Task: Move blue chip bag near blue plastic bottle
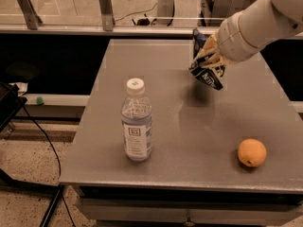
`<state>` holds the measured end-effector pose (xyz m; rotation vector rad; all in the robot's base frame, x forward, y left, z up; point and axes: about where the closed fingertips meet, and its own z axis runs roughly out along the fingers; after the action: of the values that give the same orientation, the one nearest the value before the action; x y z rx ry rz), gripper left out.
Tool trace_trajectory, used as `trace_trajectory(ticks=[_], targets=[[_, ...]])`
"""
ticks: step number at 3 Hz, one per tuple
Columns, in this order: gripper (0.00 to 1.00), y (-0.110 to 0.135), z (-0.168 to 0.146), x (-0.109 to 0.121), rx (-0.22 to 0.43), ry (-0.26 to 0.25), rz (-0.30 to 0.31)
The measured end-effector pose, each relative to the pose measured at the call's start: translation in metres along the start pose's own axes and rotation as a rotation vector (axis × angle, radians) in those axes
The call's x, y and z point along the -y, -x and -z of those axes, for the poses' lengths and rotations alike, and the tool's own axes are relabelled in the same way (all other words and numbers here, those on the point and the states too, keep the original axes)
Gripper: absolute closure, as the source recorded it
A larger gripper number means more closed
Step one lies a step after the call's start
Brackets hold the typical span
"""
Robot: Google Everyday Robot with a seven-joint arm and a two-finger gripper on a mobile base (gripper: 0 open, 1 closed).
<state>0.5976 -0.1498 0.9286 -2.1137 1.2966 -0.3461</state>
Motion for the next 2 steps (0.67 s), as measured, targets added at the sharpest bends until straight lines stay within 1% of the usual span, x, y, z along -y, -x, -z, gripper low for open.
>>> trace_trajectory(ticks=[1,2], targets=[[1.00,0.015,0.006,-0.020,0.140,-0.034,0.057],[1.00,0.035,0.015,-0.045,0.251,-0.034,0.174]])
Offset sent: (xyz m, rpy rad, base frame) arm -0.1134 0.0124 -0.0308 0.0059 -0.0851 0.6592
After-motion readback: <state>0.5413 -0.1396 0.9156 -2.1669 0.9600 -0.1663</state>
